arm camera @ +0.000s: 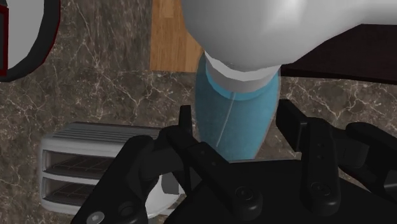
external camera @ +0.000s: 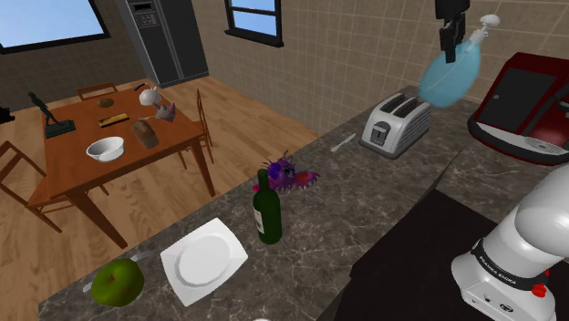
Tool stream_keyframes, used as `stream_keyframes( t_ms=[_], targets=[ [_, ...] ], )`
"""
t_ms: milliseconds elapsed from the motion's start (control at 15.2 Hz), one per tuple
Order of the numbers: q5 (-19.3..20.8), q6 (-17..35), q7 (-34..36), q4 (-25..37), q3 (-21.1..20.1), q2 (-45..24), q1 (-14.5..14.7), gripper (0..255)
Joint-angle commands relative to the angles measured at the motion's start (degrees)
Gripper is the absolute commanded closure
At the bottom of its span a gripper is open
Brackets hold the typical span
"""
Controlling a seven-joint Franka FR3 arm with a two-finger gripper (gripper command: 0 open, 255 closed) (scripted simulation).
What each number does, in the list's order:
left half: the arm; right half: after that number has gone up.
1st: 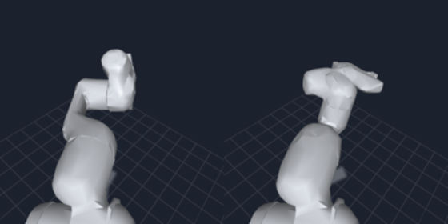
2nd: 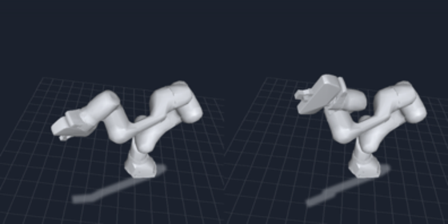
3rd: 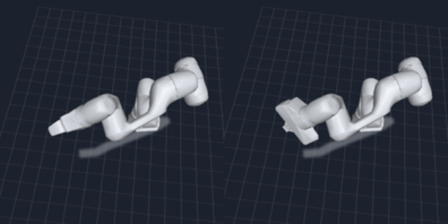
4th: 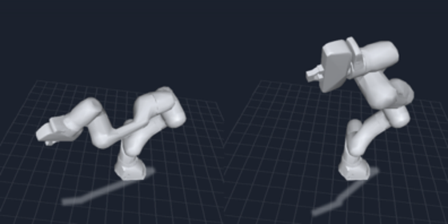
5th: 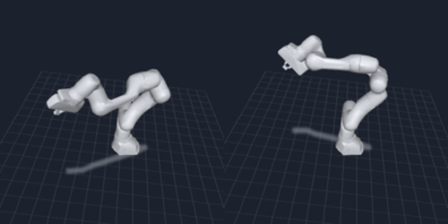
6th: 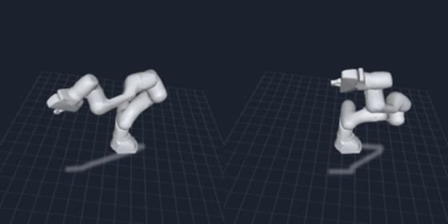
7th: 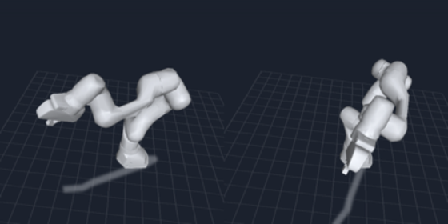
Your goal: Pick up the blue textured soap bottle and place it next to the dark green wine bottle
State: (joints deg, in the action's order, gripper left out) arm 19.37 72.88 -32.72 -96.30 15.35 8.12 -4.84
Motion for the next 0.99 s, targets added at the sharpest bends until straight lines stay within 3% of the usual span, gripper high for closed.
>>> stream_keyframes(
  t_ms=[0,924],
  targets=[
    [-0.7,-0.7,3.1,-1.6,-1.7,1.4,1.2,255],
    [-9.3,-6.2,23.6,-2.6,-13.7,3.1,9.3,255]
  ],
)
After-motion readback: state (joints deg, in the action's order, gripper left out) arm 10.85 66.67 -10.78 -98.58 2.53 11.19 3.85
